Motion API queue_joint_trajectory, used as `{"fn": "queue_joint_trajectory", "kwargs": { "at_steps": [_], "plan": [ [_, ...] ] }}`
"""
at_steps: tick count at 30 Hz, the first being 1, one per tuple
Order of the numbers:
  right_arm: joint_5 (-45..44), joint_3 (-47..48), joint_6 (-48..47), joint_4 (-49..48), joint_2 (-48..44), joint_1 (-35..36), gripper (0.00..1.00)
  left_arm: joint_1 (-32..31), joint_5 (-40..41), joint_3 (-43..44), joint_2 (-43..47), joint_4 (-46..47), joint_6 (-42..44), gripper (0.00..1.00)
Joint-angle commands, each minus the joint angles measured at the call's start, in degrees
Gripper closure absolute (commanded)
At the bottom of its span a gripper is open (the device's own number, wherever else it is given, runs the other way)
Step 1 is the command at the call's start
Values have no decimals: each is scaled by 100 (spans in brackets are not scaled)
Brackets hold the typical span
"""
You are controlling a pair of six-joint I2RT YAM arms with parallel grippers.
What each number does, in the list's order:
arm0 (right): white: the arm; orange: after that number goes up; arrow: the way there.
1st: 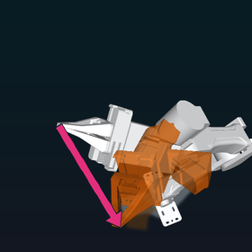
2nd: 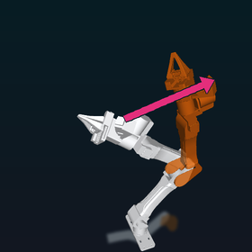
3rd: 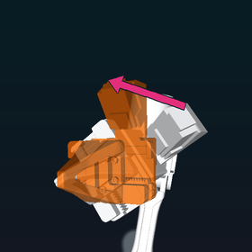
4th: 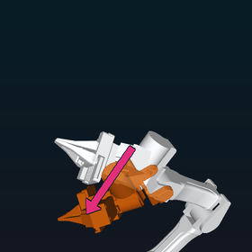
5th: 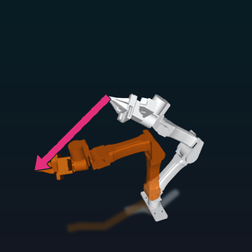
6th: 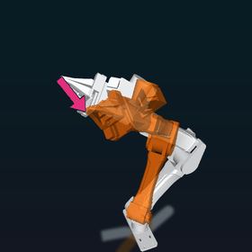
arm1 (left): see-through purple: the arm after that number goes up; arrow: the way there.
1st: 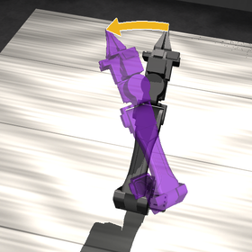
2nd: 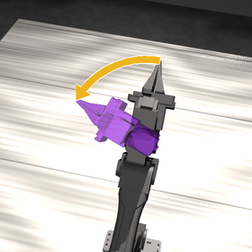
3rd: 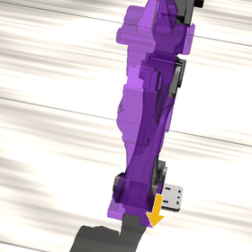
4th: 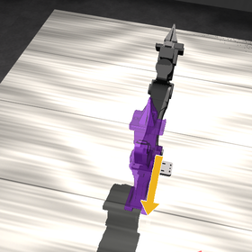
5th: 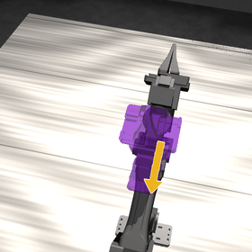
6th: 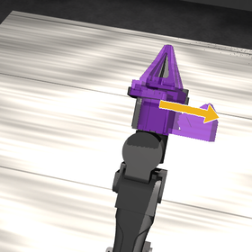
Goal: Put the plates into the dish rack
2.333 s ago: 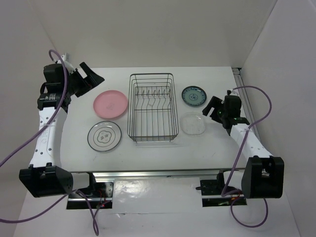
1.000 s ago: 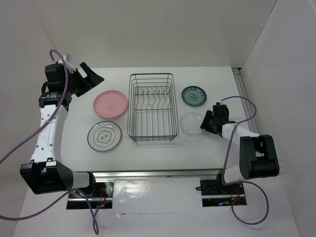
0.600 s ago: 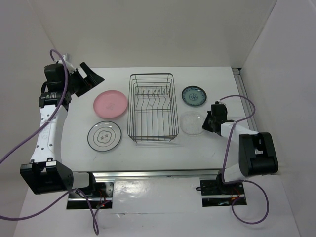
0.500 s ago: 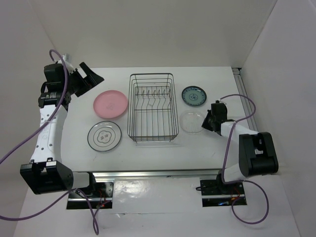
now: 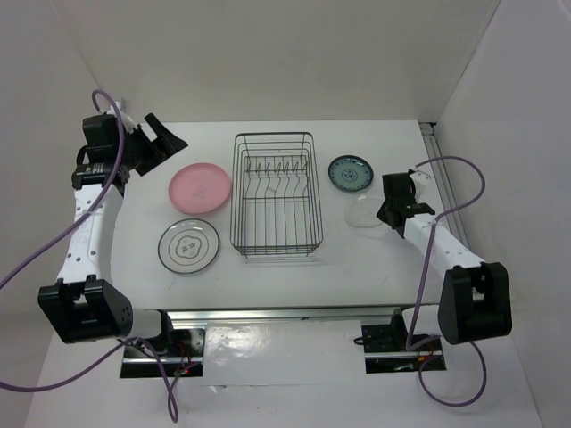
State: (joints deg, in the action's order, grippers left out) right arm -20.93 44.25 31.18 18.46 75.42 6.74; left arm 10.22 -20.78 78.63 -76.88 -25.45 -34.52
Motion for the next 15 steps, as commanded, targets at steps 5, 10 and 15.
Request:
{"fn": "queue_joint_trajectory", "kwargs": {
  "at_steps": [5,10,15],
  "plan": [
    [-1607,1759,275,1238,-510,591,100,33,221,240,-608,-327,314,1],
    [-2450,2684,135,1660,-81,1187,100,33,328,302,-732,-399,315,1],
    [-3022,3598,-305,1810,455,1776,100,33,399,249,-784,-451,367,1]
  ]
}}
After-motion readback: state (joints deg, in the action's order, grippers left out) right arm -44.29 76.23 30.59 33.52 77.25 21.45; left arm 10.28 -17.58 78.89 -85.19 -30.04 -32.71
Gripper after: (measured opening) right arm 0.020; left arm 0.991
